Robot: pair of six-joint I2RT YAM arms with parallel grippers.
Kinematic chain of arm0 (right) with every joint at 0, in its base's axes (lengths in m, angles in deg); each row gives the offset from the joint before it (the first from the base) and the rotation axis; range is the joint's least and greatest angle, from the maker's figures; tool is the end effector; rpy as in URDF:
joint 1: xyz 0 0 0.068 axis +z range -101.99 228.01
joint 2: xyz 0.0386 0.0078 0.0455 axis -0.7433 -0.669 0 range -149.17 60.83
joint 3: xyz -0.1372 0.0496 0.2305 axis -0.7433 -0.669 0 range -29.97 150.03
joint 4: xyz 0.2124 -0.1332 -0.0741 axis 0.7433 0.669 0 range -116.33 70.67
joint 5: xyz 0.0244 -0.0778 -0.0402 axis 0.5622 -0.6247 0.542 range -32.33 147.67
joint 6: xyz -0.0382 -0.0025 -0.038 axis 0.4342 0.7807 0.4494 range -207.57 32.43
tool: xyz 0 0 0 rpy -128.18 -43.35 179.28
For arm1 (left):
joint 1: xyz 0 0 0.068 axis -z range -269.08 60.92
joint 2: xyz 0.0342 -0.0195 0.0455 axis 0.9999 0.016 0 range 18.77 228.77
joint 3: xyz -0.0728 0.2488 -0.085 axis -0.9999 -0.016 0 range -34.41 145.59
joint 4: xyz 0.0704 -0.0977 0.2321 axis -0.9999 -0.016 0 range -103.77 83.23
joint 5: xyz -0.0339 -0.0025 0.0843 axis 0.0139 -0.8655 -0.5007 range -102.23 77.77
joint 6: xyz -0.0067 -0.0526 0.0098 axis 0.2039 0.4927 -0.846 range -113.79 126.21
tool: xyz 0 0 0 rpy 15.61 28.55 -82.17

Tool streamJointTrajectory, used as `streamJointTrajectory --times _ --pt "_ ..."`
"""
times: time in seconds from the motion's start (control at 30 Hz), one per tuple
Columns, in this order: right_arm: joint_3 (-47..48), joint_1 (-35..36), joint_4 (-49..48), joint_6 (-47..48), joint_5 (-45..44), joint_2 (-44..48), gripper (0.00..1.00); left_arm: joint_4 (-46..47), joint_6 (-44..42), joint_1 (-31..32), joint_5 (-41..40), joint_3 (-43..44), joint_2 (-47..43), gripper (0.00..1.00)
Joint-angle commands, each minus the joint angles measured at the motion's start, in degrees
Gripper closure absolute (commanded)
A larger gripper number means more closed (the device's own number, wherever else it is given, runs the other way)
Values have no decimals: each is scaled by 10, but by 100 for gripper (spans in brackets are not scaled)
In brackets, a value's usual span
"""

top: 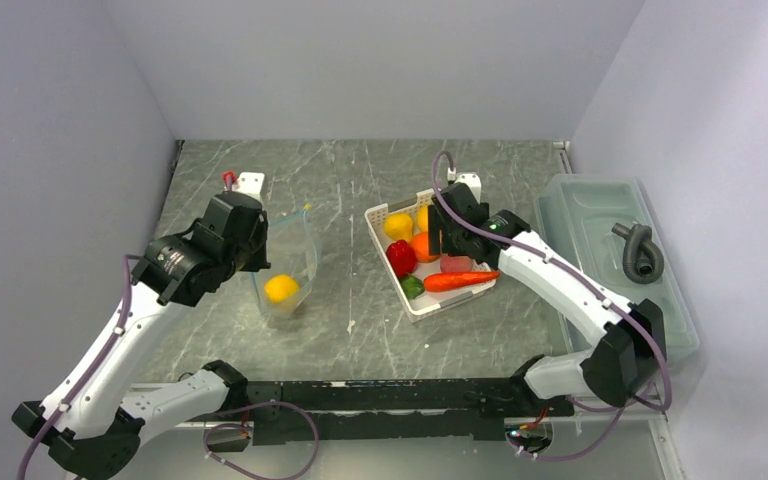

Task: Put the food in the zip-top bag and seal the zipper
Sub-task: Pick up the fake fruit from the bin.

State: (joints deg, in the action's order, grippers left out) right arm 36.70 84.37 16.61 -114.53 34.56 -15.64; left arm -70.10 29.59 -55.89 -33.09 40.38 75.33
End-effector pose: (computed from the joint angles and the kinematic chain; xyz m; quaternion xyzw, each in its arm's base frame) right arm 0.2294 0.1515 0.3027 -0.0122 0.9305 0.0028 0.3661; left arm 0.1443 -0.0793 0.3915 0.0088 0.9115 -0.0306 0.4101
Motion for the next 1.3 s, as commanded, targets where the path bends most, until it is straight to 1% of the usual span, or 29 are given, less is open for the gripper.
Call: streamJointTrajectory --times 0.0,0.33,0.5,0.8,0.93,1.07,1.17,1.27 --pt "-15 -22 -21 2 19 -14 27 7 -4 0 -10 -1 -10 100" --pt "-28 -44 -44 -3 38 -75 30 4 -7 -1 -17 -4 -18 100" --pt "-39 -51 -57 -9 33 -100 30 4 -10 -1 -22 -7 -20 100" --pt "-41 -66 -82 -16 35 -147 25 4 -13 0 -25 -9 -20 100" --pt "-40 -69 -86 -19 22 -169 21 3 -14 -1 -26 -9 -20 100" --pt "-44 -71 -98 -24 23 -185 20 2 -16 0 -28 -10 -20 100" --pt "-47 -71 -103 -26 24 -196 20 3 -16 -1 -30 -10 -19 100" --pt "-48 -71 -103 -27 26 -197 25 2 -17 -1 -30 -10 -19 100"
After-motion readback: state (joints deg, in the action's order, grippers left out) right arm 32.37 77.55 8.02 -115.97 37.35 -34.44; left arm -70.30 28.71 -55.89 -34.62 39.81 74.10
